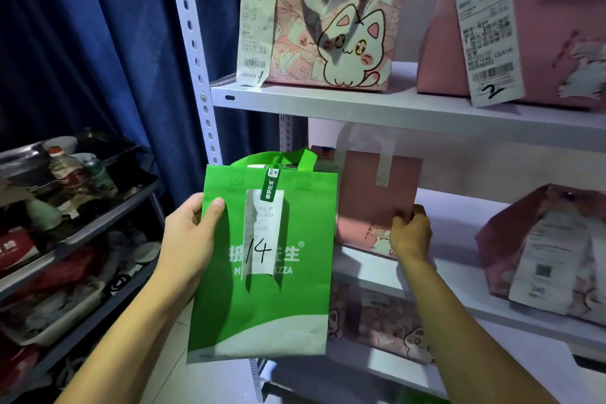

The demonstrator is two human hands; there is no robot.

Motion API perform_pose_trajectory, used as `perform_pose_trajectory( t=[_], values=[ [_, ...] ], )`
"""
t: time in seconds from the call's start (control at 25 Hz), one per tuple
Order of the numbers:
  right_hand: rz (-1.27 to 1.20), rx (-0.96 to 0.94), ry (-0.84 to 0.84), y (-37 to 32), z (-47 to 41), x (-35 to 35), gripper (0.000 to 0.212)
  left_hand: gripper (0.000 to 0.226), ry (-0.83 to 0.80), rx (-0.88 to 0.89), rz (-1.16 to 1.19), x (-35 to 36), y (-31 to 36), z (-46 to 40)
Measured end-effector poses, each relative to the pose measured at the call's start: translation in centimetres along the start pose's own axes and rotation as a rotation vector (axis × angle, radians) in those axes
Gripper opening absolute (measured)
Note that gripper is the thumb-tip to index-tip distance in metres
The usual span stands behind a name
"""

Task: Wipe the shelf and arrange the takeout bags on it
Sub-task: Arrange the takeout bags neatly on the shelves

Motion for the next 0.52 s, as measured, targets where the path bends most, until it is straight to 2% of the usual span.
perform_pose_trajectory(
  t=[0.2, 0.52],
  values=[
    [0.054, 0.060, 0.093, 2.1, -2.4, -5.7, 0.018, 0.019, -0.015, 0.043, 0.079, 2.2, 1.1, -1.7],
    [-0.006, 0.120, 0.124, 4.5, -4.3, -10.8, 0.026, 0.016, 0.058, 0.135, 0.134, 4.6, 3.7, -2.4]
  ],
)
Point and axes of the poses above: each hand's wrist, its own z-axis away from the middle knuckle, its own x-axis out of the palm, y = z × x, the point moved 10 cm from there along -z, towards the middle knuckle, and after that the axes turned 5 degrees about x, right-handed, at the moved point
